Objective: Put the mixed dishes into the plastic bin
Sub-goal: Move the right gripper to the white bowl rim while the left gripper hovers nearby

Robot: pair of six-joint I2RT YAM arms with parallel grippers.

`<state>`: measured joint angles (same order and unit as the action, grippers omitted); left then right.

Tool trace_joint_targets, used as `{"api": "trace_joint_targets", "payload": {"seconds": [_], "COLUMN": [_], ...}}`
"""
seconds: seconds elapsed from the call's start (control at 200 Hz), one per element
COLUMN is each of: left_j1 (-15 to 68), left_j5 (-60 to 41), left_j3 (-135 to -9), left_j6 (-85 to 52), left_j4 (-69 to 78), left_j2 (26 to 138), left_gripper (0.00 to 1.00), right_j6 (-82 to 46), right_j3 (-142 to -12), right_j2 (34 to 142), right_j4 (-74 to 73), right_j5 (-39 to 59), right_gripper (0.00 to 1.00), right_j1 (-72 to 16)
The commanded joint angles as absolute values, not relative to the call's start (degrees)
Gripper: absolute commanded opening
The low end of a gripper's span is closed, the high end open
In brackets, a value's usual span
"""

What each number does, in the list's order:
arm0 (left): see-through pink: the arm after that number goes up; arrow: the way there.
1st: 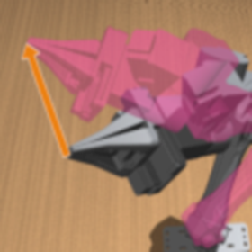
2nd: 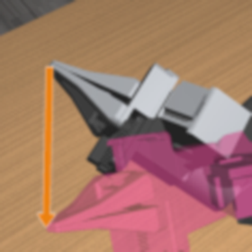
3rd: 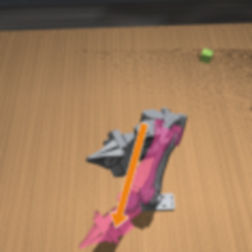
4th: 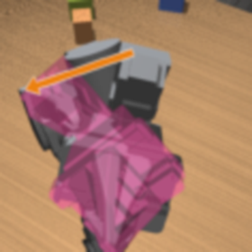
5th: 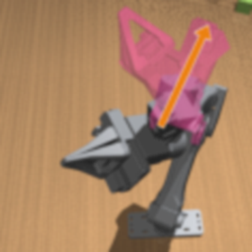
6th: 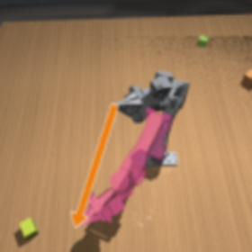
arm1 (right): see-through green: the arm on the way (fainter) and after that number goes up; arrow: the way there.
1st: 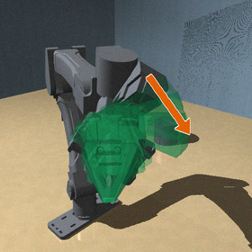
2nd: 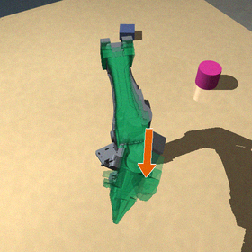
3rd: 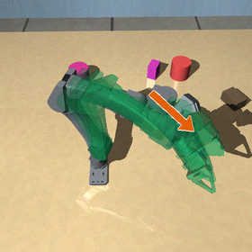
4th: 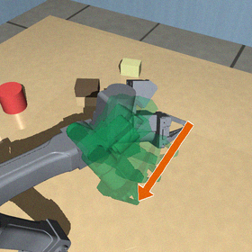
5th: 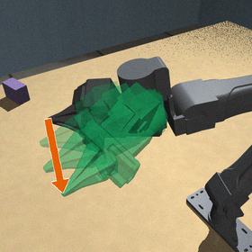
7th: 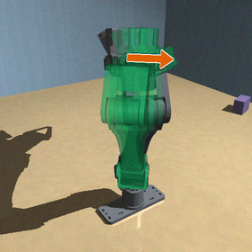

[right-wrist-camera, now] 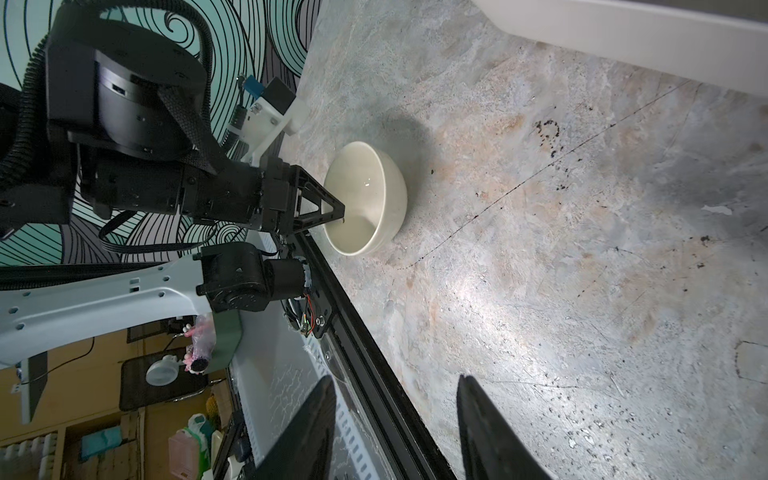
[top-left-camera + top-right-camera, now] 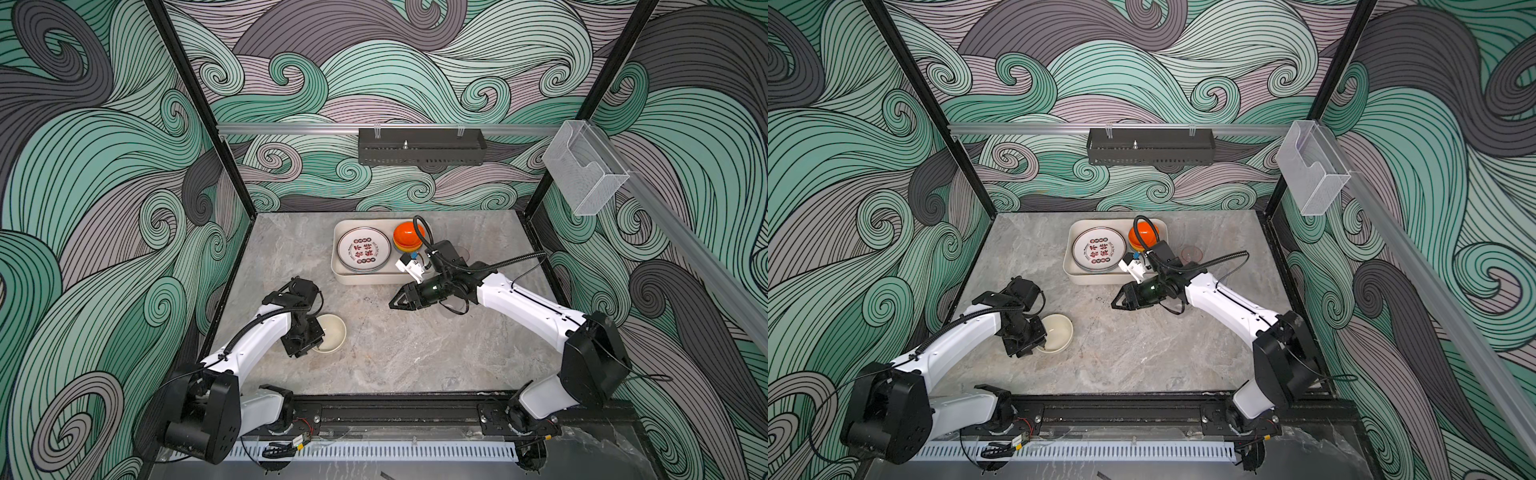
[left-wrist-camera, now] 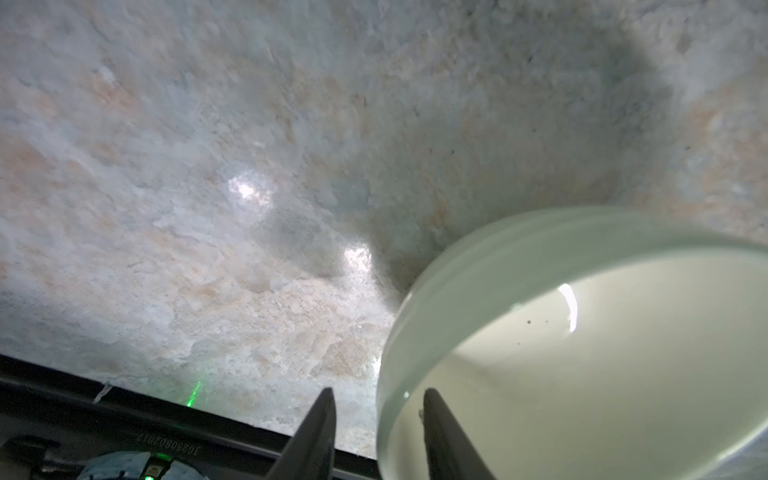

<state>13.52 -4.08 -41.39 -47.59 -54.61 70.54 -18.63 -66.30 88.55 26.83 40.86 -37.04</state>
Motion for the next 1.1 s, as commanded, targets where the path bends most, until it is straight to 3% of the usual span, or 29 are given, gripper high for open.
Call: {"api": "trace_joint_targets", "payload": {"seconds": [0.0,0.595,1.096], "left_j1": [13.1,13.1,14.1], "left_j5": [-4.9,-7.8,-12.0], "left_j3": [-41.1,-44.4,-53.8], "left_j6": [-47.5,-45.0,-40.8], "left_j4": [-53.0,-54.0,-56.7], "left_j2": [71.7,70.8,70.9], "left_gripper": [0.33,0.0,0.0], "right_j6": [-18.4,-18.6,-20.2], "right_j3": [-66.3,-67.0,-69.9], "right_j2": [89.6,92.1,89.1], "right_j4": [25.5,26.4,30.8], "right_j5": [41.2,37.5,30.2], "right_gripper": [0.48,0.47,0.49], "right_j1": [-37.8,-38.1,-37.4]}}
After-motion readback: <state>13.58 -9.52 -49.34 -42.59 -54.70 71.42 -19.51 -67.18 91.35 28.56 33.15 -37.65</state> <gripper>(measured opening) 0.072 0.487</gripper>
